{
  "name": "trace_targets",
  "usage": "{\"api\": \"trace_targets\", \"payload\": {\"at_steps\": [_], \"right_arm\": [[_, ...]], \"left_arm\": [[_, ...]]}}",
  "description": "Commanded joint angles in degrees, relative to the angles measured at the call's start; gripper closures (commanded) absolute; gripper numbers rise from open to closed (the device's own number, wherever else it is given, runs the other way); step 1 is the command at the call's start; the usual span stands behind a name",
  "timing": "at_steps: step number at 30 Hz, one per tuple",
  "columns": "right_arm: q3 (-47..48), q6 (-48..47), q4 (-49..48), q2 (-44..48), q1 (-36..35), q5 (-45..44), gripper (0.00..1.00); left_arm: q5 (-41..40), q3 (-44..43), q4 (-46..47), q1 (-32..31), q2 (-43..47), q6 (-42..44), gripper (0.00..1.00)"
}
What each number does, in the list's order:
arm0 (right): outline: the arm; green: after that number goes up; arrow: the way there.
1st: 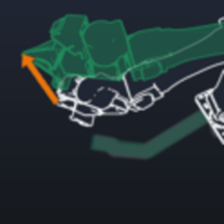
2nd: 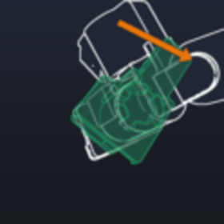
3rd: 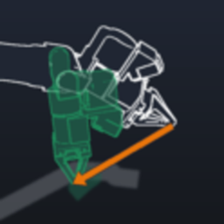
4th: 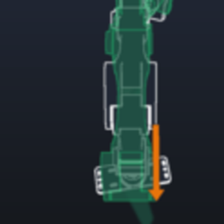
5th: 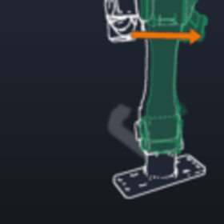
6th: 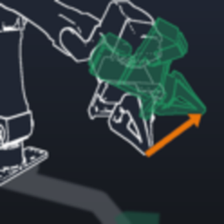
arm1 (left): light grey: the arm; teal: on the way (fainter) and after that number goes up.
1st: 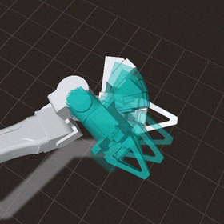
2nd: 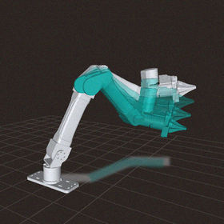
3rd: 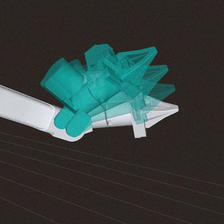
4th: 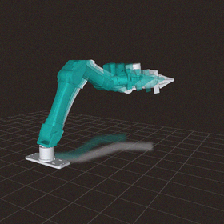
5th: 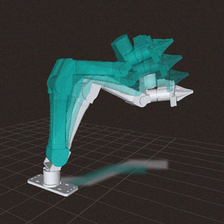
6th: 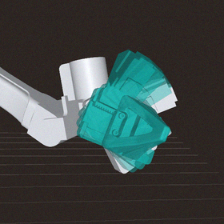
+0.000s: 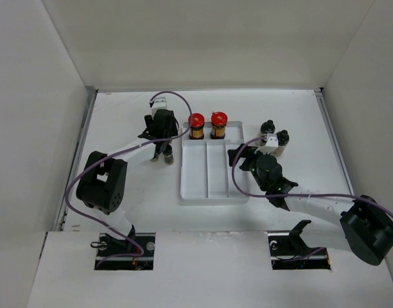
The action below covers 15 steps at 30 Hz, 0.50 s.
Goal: Organize the condiment bottles
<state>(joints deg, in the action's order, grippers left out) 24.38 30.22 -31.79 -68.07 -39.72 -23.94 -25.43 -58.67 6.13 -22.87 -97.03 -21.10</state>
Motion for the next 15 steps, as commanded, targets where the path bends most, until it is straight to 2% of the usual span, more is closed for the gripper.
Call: {"api": "trace_targets", "payload": {"at_steps": [1,8,15], "right_arm": [[2.34,-0.42,-3.54,-0.39,-0.13,0.48,0.07],[2.60,-0.42,-3.54,-0.92,-0.13,0.83,0.07],[2.69,-0.42,-3.54,-1.10,-0.13,0.83,0.07]], "left_arm": [[-0.14,-2.93,3.18,0.59,-0.87,0.18,0.44],[0.29,-3.99,4.50,1.12,-2.11,0.54,0.48],[-0.58,-3.91,5.47,0.42,-0.01,1.15,0.68]]}}
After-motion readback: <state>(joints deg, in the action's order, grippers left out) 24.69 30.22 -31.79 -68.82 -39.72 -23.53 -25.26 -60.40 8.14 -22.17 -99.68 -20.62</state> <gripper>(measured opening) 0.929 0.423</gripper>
